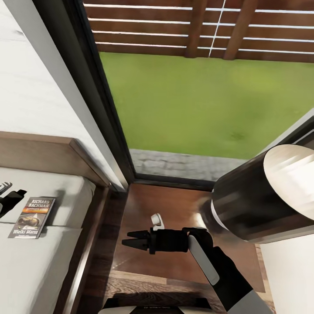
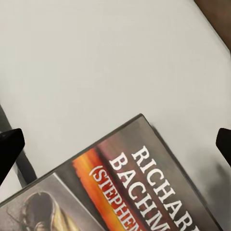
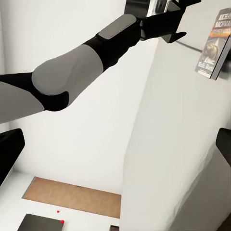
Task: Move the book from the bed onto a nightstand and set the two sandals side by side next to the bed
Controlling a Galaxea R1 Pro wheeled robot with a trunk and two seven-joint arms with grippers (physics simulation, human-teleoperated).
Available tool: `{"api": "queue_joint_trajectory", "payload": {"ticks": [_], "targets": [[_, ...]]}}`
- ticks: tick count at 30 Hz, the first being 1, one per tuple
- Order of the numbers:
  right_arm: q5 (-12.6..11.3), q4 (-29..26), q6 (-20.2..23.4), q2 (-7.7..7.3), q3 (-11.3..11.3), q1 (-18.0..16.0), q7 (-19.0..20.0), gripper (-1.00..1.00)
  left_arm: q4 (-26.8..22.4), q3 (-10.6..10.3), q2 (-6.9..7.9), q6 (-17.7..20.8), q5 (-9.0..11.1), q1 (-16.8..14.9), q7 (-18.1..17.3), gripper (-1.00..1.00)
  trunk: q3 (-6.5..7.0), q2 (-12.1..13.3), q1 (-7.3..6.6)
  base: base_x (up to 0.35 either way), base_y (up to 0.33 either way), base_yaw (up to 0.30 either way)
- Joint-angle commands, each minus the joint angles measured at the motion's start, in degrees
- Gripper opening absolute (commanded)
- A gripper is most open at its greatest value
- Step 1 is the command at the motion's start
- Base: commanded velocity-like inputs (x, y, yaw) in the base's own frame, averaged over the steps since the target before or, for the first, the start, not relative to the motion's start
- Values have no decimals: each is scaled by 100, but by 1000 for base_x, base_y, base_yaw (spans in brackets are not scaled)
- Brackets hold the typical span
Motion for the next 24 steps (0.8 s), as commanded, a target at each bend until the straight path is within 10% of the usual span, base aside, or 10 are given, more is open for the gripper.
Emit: {"api": "queue_joint_trajectory", "payload": {"ticks": [1, 24], "targets": [[-30, 1, 34, 0, 2, -3, -2, 100, -9, 9, -1, 33, 60, -3, 30, 100, -3, -3, 1, 0, 0, 0], [-30, 1, 35, 0, 2, -3, -2, 100, -9, 9, -6, 33, 60, 0, 30, 100, -273, -605, 330, 0, 0, 0]]}}
